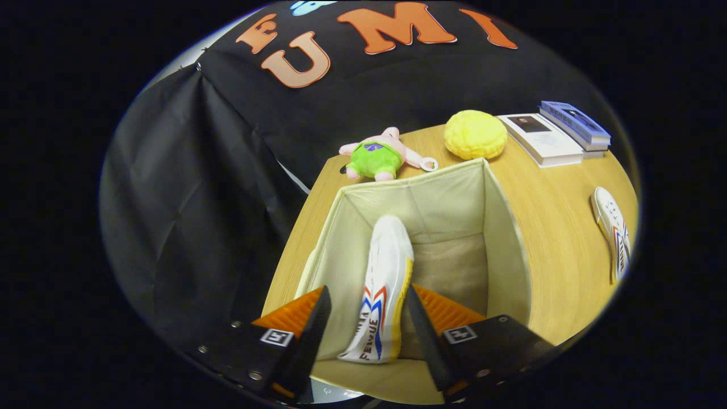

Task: Open the storage box then place both shoes into the box .Put the left shoe in first, then the right shoe, with the right side of both shoes facing outward in a uniform manner.

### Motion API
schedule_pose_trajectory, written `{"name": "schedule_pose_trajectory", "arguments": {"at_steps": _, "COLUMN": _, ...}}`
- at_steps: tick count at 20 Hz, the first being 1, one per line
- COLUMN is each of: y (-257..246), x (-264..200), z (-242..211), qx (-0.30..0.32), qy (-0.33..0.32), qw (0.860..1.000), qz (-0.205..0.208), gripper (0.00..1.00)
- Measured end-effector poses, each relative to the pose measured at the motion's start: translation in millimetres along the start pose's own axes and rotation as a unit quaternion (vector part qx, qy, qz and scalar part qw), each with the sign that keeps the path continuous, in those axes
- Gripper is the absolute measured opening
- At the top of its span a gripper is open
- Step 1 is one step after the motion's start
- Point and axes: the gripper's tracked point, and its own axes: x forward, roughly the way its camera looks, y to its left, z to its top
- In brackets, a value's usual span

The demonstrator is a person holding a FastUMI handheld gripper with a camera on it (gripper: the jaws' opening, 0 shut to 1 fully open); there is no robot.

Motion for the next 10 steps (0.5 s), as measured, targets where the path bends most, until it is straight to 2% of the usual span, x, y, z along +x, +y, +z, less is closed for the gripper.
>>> {"name": "schedule_pose_trajectory", "arguments": {"at_steps": 1, "y": -5, "x": -3, "z": 4, "qx": -0.013, "qy": -0.006, "qw": 1.000, "qz": -0.008, "gripper": 0.99}}
{"name": "schedule_pose_trajectory", "arguments": {"at_steps": 5, "y": -24, "x": -22, "z": 29, "qx": -0.018, "qy": -0.038, "qw": 0.999, "qz": -0.011, "gripper": 0.99}}
{"name": "schedule_pose_trajectory", "arguments": {"at_steps": 10, "y": -96, "x": -50, "z": 54, "qx": -0.010, "qy": -0.069, "qw": 0.996, "qz": -0.060, "gripper": 0.98}}
